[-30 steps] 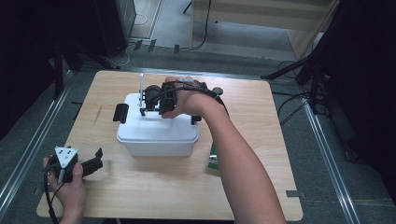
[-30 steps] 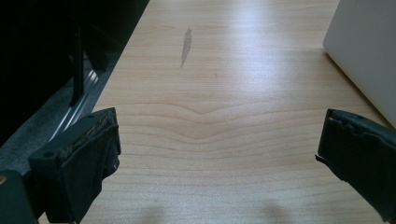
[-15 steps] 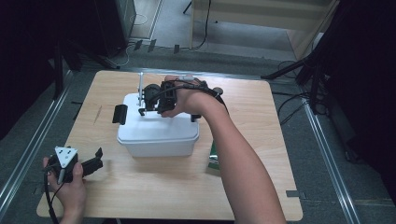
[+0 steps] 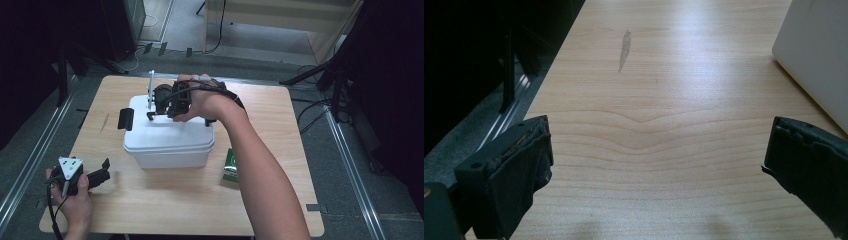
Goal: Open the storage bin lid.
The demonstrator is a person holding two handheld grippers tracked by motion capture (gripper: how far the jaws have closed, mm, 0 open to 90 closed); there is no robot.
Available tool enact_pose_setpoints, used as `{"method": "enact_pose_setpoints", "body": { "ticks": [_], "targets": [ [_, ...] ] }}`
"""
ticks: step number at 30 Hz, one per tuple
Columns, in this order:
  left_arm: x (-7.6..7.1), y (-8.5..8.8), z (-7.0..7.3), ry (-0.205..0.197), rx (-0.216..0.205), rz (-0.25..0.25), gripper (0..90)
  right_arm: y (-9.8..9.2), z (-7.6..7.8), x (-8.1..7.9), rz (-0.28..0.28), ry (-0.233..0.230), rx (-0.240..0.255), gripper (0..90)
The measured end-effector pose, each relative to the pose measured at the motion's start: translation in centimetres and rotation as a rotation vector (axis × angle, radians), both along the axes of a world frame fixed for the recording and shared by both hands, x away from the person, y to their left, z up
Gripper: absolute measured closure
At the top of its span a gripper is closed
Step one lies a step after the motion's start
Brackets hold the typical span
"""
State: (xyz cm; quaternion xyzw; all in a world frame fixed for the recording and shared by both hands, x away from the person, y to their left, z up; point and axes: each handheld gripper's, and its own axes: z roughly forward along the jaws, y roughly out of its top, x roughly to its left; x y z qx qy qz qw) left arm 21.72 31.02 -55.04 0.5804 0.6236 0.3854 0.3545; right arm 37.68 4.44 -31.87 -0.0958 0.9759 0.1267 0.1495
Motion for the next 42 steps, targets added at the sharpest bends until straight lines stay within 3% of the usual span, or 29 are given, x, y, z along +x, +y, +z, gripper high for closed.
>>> {"method": "enact_pose_setpoints", "body": {
  "ticks": [15,31,42],
  "targets": [
    [0.0,0.0,0.0,0.002,-0.005,0.001,0.0,-3.2,1.7,0.8,-0.081,-0.015,0.049,84.8],
    [0.0,0.1,0.0,0.005,-0.001,-0.008,0.0,-9.1,2.4,1.7,-0.164,-0.038,0.07,84.8],
    [0.0,0.0,0.0,0.001,-0.003,-0.005,0.0,-13.8,2.1,2.2,-0.255,-0.04,0.085,84.8]
  ]
}}
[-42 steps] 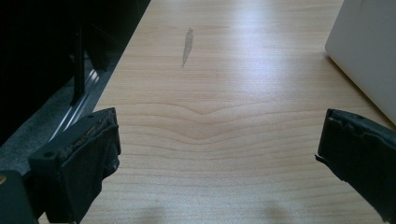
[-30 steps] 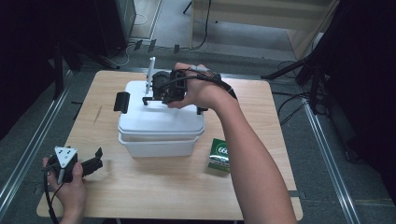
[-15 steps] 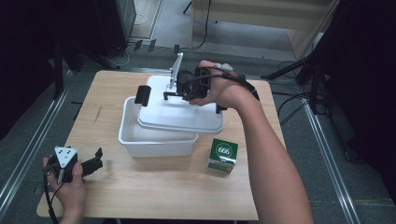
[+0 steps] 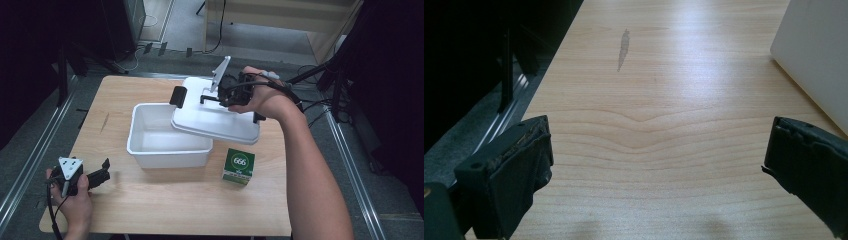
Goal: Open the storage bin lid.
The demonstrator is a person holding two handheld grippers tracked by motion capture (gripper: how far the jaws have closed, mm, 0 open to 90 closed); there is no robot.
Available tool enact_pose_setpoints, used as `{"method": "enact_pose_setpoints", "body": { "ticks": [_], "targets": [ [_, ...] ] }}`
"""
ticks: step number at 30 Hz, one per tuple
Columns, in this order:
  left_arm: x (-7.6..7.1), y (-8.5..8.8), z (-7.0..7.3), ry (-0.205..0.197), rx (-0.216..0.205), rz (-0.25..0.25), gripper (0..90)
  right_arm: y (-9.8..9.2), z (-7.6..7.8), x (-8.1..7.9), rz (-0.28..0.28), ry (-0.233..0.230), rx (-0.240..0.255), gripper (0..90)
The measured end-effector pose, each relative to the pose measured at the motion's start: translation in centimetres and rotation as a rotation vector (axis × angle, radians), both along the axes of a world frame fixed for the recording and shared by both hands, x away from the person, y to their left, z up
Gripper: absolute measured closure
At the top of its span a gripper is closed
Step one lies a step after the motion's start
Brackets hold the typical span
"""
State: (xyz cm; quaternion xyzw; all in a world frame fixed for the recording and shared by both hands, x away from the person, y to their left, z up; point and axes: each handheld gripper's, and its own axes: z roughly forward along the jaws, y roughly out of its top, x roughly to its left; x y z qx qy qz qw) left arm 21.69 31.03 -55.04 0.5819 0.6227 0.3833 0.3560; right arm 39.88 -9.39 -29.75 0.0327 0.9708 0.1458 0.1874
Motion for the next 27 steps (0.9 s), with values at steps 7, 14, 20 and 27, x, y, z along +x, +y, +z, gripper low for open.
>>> {"method": "enact_pose_setpoints", "body": {
  "ticks": [7,14,20,27],
  "targets": [
    [0.0,0.0,0.0,0.002,0.001,-0.003,0.0,-2.7,0.1,0.2,-0.035,0.002,0.021,84.8],
    [0.0,0.1,0.0,0.003,0.0,-0.008,0.0,-5.7,-0.2,0.4,-0.098,-0.004,0.033,84.8],
    [0.0,0.0,0.0,0.002,0.001,-0.009,0.0,-8.2,-1.0,0.6,-0.145,0.0,0.034,84.8],
    [-0.1,0.0,0.0,0.0,0.001,-0.008,0.0,-10.3,-2.1,0.7,-0.182,0.004,0.026,84.8]
  ]
}}
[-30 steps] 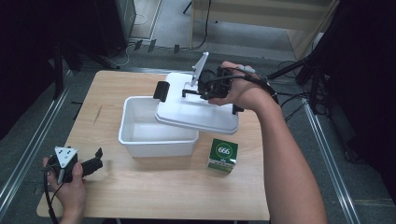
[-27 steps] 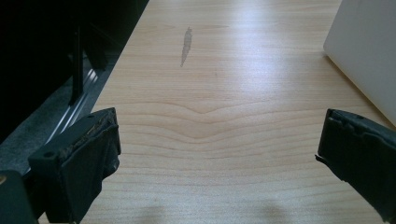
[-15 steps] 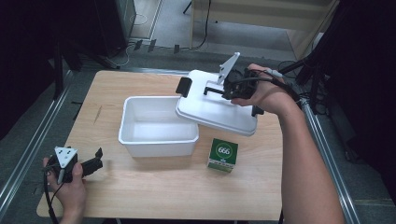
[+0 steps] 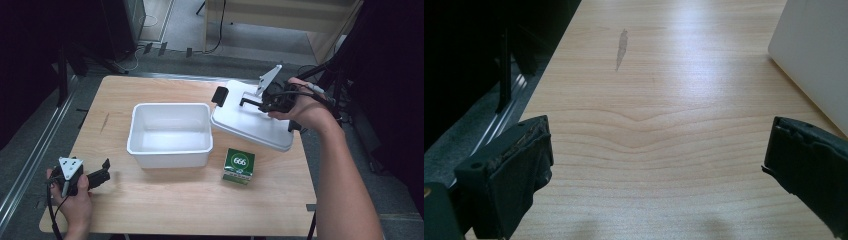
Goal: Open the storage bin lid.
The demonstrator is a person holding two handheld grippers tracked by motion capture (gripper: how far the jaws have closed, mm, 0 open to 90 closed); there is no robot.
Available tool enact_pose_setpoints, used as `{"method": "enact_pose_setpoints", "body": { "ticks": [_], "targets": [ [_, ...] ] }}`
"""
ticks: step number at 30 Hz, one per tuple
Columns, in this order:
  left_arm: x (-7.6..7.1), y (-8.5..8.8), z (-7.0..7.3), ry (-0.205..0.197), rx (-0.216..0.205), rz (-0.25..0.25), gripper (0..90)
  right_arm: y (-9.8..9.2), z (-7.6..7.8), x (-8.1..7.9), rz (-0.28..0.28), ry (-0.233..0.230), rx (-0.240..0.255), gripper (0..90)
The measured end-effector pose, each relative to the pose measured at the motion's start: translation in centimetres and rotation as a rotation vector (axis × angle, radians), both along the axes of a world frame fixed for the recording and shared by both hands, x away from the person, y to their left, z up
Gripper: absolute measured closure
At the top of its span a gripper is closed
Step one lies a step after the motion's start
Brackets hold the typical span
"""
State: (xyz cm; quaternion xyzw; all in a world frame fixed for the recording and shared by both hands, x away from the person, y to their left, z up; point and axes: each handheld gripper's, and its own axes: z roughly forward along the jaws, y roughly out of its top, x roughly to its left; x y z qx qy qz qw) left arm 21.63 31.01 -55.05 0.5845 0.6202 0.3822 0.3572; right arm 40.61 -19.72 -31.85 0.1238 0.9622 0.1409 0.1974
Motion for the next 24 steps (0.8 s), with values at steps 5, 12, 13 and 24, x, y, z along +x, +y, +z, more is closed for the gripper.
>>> {"method": "enact_pose_setpoints", "body": {
  "ticks": [5,12,13,24],
  "targets": [
    [0.0,0.0,0.0,0.001,0.0,0.0,0.0,-1.4,-0.6,0.3,-0.035,0.001,0.001,84.8],
    [0.0,0.0,0.0,0.0,0.0,-0.002,0.0,-2.9,-2.1,0.9,-0.082,0.001,0.004,84.8],
    [0.0,0.0,0.0,0.003,0.0,-0.003,0.0,-3.1,-2.4,1.0,-0.095,0.004,0.006,84.8],
    [0.0,0.1,0.0,0.0,-0.005,-0.001,0.0,-4.1,-6.0,2.1,-0.141,0.029,-0.021,84.8]
  ]
}}
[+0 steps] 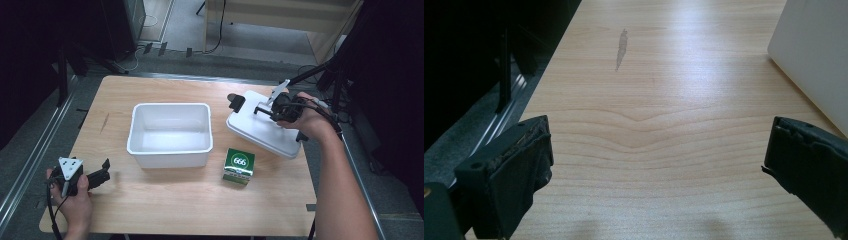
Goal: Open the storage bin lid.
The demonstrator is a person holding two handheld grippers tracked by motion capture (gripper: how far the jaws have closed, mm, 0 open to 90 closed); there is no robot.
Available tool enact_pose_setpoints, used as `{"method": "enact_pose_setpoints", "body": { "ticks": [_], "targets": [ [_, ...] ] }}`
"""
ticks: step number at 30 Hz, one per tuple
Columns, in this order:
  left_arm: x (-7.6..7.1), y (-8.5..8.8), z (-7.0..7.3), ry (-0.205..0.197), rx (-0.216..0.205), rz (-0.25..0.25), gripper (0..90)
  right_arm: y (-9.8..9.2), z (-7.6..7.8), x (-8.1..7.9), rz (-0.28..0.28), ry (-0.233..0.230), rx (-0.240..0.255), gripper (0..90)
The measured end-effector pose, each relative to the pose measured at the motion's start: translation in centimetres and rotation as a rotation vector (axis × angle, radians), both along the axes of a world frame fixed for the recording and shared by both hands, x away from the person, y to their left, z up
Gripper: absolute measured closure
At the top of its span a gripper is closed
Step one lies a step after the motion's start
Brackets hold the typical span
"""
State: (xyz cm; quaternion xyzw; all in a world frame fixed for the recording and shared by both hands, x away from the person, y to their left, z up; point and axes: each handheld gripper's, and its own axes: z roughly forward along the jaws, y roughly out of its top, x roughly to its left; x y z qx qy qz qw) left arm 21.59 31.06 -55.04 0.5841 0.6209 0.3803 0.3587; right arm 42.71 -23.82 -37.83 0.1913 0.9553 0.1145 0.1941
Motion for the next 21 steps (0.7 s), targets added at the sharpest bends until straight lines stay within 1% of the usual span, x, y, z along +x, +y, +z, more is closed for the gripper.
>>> {"method": "enact_pose_setpoints", "body": {
  "ticks": [9,14,21],
  "targets": [
    [0.0,0.0,0.0,0.001,0.003,-0.001,0.0,-0.6,-2.5,0.7,-0.014,-0.002,-0.01,84.8],
    [0.0,-0.1,0.0,-0.002,0.002,-0.003,0.0,-1.0,-3.8,0.9,-0.033,0.01,-0.021,84.8],
    [0.0,-0.1,0.0,-0.002,0.008,-0.008,0.0,-1.8,-5.5,0.7,-0.052,0.017,-0.008,84.8]
  ]
}}
